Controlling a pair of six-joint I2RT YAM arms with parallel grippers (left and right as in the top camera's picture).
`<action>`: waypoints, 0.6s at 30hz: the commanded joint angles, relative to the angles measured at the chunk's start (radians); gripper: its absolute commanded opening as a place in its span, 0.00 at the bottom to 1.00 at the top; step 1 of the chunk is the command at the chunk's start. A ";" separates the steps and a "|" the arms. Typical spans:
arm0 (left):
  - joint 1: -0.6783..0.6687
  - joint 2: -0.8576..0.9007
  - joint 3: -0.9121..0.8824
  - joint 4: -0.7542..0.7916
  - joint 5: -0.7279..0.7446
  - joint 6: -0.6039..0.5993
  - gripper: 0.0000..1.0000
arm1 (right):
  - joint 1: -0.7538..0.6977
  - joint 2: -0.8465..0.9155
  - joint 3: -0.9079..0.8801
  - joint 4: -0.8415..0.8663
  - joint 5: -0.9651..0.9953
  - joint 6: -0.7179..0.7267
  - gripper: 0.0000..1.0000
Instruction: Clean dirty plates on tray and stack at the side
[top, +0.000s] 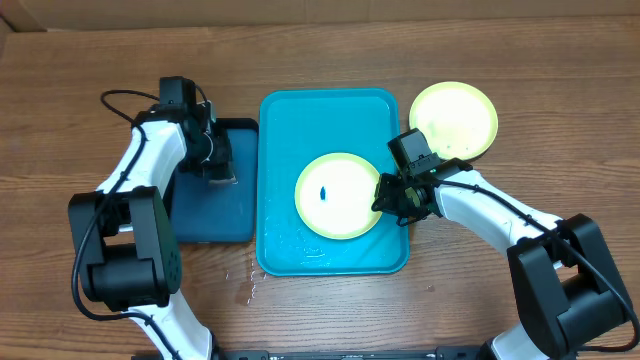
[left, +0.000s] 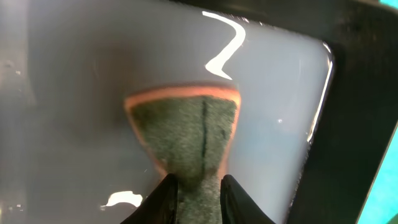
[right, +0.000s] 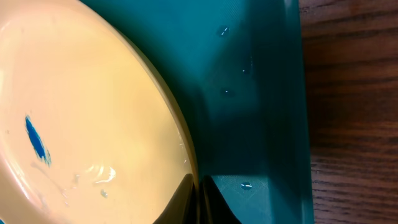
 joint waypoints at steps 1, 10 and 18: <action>-0.015 0.011 -0.005 0.003 -0.016 -0.011 0.23 | 0.000 0.001 -0.008 0.006 0.000 0.001 0.04; -0.015 0.011 -0.042 0.034 -0.063 -0.048 0.27 | 0.000 0.001 -0.008 0.008 0.000 0.001 0.04; -0.014 0.009 -0.044 0.043 -0.060 -0.034 0.04 | 0.000 0.001 -0.008 0.010 0.000 0.000 0.04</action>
